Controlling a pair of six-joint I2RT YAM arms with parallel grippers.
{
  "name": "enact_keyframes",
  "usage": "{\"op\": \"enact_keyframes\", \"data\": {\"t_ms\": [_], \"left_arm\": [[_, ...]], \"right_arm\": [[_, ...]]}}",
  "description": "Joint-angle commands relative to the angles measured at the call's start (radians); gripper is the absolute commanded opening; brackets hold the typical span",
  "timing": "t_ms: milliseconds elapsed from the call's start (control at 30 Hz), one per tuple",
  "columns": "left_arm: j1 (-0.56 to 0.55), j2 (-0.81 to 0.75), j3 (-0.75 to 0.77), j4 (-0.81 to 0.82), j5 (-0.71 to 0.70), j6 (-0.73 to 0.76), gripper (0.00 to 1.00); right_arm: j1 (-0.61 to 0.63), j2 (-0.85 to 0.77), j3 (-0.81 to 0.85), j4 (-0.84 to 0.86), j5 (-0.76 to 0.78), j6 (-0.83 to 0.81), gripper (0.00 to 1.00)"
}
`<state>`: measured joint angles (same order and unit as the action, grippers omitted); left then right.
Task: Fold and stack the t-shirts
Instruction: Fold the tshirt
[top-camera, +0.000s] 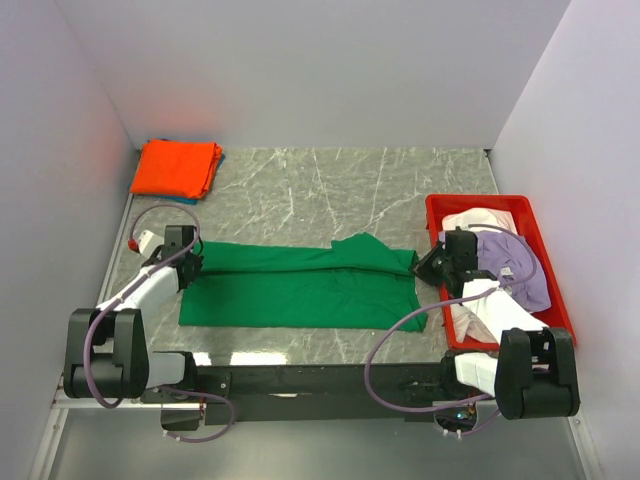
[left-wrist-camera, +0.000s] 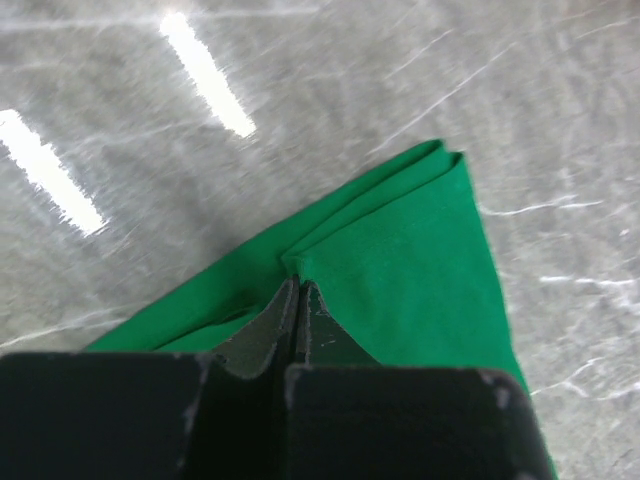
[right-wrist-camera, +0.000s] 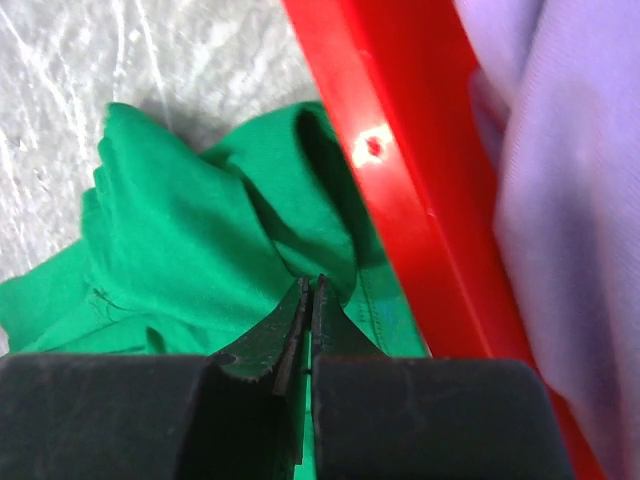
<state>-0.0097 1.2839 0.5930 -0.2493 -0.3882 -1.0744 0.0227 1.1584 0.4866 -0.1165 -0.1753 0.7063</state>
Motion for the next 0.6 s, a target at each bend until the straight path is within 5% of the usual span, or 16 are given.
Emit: {"op": "enact_keyframes", "data": {"t_ms": [0,200,300,367,400,433,567], "left_arm": [[0.007,-0.049,-0.028,0.039,0.0,-0.03,0.01],[0.007,-0.077,-0.064,0.062,0.009,-0.033,0.08],[0.037,-0.089,-0.064,0.059,0.025,-0.025,0.14],[0.039,-0.118,-0.059,0.053,0.028,-0.016,0.22],[0.039,-0.13,-0.058,0.044,0.026,-0.013,0.27],[0.039,-0.159,-0.052,0.036,0.023,-0.01,0.45],[0.037,-0.227,-0.029,0.012,0.034,0.016,0.76]], "right_arm": [[-0.013,-0.012,-0.016,0.049,-0.009,0.009,0.0],[-0.018,-0.003,-0.026,0.066,-0.036,0.015,0.0],[-0.018,-0.003,-0.034,0.078,-0.052,0.016,0.12],[-0.017,-0.02,-0.023,0.061,-0.05,0.001,0.3],[-0.018,-0.031,-0.004,0.036,-0.04,-0.005,0.35],[-0.017,-0.042,0.007,0.023,-0.032,-0.013,0.44],[0.003,-0.06,0.088,-0.038,-0.026,-0.05,0.52]]}}
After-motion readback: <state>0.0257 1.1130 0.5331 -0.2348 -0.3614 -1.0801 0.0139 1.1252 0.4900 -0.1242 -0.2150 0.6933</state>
